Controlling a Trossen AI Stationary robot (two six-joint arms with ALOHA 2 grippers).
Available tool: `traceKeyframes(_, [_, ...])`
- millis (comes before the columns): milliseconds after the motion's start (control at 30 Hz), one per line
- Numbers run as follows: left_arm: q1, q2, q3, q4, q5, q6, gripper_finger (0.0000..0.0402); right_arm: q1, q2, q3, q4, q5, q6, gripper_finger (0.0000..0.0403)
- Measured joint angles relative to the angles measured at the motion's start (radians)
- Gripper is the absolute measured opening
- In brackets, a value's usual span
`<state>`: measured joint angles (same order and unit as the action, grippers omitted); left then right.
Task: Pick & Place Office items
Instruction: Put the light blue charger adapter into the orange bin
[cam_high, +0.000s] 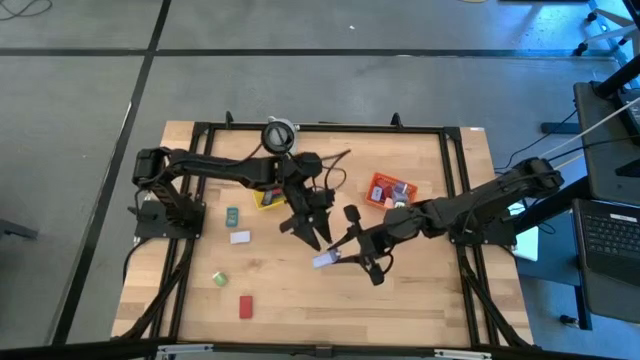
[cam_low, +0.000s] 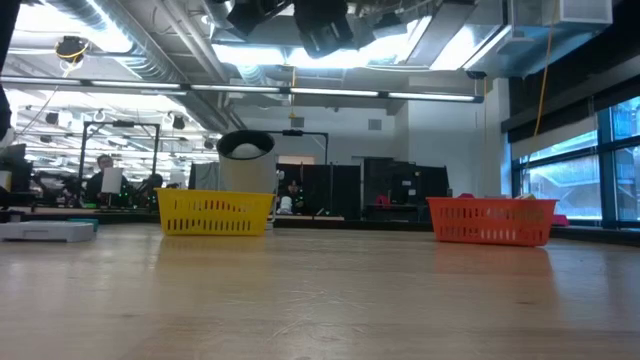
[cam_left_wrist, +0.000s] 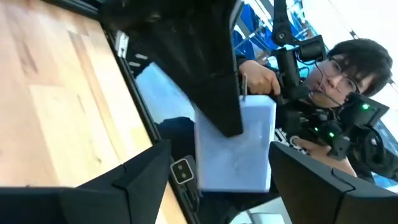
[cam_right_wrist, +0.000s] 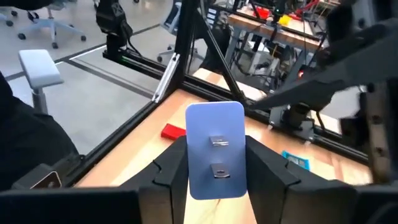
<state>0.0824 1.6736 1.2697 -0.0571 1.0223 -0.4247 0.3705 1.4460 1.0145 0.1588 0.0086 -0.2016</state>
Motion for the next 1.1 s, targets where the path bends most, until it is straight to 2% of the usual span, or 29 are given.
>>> traceKeyframes(167, [0.049, -0.050, 0.000, -0.066, -0.005, 0.076, 0.0266, -0.024, -0.068, 0.000, -0.085, 0.048, 0.000, 0.0124])
traceKeyframes(233, [0.064, -0.086, 0.000, -0.132, -0.051, 0.144, 0.0266, -0.043, -0.099, 0.000, -0.137, 0.064, 0.009, 0.0124])
traceKeyframes(367, [0.081, -0.181, 0.000, -0.317, -0.260, 0.310, 0.0267, -0.093, -0.160, 0.000, -0.242, 0.068, 0.048, 0.0124])
traceKeyframes(500, [0.067, -0.274, -0.001, -0.412, -0.453, 0.401, 0.0267, -0.162, -0.209, 0.000, -0.371, 0.097, 0.092, 0.0124])
traceKeyframes(667, [0.025, -0.351, -0.003, -0.544, -0.665, 0.438, 0.0267, -0.271, -0.251, 0.000, -0.535, 0.100, 0.174, 0.0124])
traceKeyframes(800, [-0.005, -0.381, -0.005, -0.642, -0.892, 0.446, 0.0267, -0.351, -0.266, 0.000, -0.656, 0.100, 0.224, 0.0124])
traceKeyframes(900, [-0.022, -0.416, -0.069, -0.613, -0.998, 0.437, 0.0267, -0.398, -0.271, -0.001, -0.739, 0.099, 0.253, 0.0124])
traceKeyframes(1100, [-0.022, -0.583, -0.353, -0.411, -1.065, 0.332, 0.0267, -0.462, -0.311, -0.029, -0.777, 0.053, 0.274, 0.0124])
